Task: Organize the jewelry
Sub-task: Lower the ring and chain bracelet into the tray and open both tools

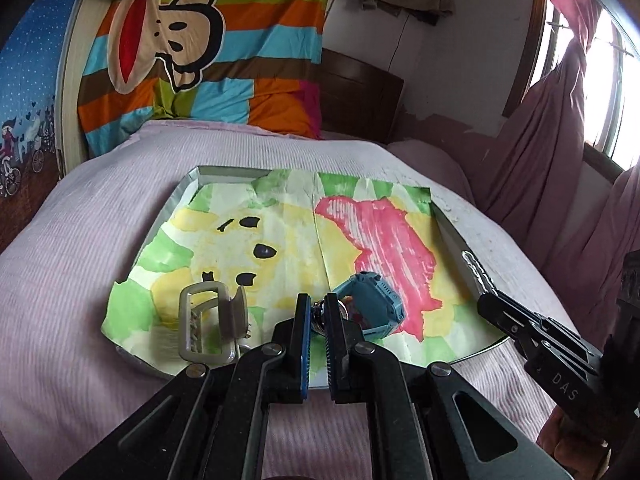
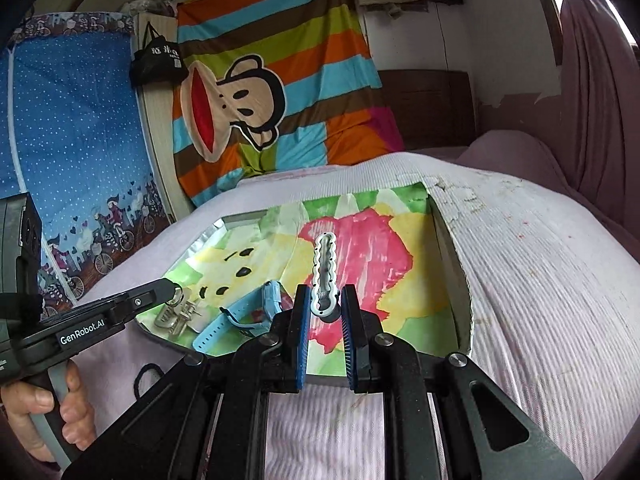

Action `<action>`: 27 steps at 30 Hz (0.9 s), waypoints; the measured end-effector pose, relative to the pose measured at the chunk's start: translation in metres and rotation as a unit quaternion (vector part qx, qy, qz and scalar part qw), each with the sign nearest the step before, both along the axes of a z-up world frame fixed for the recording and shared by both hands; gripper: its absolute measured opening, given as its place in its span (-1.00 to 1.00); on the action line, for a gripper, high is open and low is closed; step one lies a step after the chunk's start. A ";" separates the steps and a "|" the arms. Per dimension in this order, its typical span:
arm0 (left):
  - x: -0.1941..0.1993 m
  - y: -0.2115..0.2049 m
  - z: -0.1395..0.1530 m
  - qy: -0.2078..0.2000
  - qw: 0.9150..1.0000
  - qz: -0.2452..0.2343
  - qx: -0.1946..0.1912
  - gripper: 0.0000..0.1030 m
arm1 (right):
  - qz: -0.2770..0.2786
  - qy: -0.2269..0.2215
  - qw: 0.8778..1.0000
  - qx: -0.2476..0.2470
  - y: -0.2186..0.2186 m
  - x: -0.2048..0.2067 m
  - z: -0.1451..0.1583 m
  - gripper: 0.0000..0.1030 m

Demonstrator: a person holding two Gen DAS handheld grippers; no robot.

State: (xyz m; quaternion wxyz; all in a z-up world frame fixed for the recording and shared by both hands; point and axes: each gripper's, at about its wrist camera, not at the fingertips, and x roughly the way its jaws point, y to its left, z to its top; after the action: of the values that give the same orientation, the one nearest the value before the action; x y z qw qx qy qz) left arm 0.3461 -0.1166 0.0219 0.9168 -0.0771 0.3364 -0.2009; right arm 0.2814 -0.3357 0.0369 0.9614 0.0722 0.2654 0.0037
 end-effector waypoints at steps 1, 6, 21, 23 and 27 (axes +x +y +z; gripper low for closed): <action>0.003 -0.004 -0.003 0.010 1.000 -0.002 0.008 -0.87 | 0.002 0.015 1.000 0.001 0.000 0.007 -0.006 -0.74; 0.010 -0.010 -0.011 0.041 0.999 -0.007 0.019 -0.87 | 0.004 0.084 0.996 0.008 0.001 0.037 -0.032 -0.74; 0.016 -0.008 -0.024 0.060 0.998 -0.008 0.011 -0.86 | 0.017 0.143 0.989 -0.018 0.010 0.061 -0.056 -0.73; 0.016 -0.006 -0.024 0.062 0.998 -0.010 0.005 -0.84 | 0.018 0.139 0.990 -0.021 0.009 0.060 -0.055 -0.70; 0.008 0.000 -0.022 0.052 0.999 -0.009 -0.014 -0.42 | 0.013 0.101 0.995 -0.013 0.004 0.044 -0.048 -0.25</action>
State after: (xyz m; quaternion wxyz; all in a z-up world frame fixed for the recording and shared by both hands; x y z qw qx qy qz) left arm 0.3540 -0.1167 0.0001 0.8953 -0.0969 0.3811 -0.2094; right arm 0.3249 -0.3317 -0.0106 0.9304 0.0561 0.3621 0.0059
